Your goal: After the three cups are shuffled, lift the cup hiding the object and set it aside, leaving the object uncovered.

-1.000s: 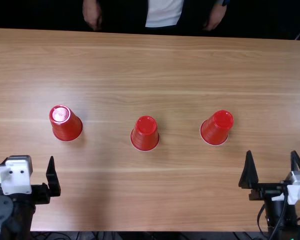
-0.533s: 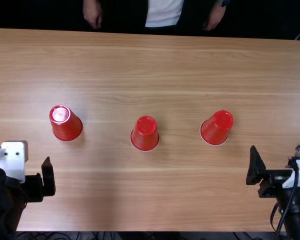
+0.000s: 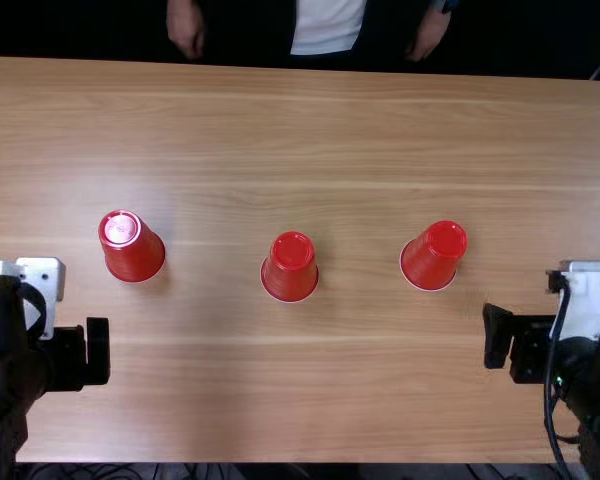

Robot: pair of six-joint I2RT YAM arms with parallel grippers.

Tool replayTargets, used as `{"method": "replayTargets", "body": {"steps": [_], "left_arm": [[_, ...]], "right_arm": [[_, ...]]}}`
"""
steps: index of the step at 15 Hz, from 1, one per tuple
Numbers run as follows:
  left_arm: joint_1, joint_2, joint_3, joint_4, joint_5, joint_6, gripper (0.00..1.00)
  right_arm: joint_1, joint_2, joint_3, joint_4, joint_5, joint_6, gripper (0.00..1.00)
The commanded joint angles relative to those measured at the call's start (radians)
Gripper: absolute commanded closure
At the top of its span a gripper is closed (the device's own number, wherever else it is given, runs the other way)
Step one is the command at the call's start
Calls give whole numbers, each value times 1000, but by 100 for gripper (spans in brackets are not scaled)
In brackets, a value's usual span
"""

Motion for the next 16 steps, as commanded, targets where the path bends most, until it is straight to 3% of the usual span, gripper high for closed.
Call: {"method": "replayTargets", "body": {"steps": [1, 7, 11, 16], "left_arm": [[15, 27, 49, -8, -2, 3, 0], [12, 136, 53, -17, 0, -1, 0], [3, 174, 78, -17, 1, -1, 0], [1, 174, 75, -17, 3, -1, 0]], "right_arm": [[-6, 41, 41, -16, 5, 1, 0], [-6, 283, 119, 17, 5, -6, 0], [-2, 470, 131, 221, 4, -10, 0], [66, 645, 154, 260, 0, -8, 0]]}}
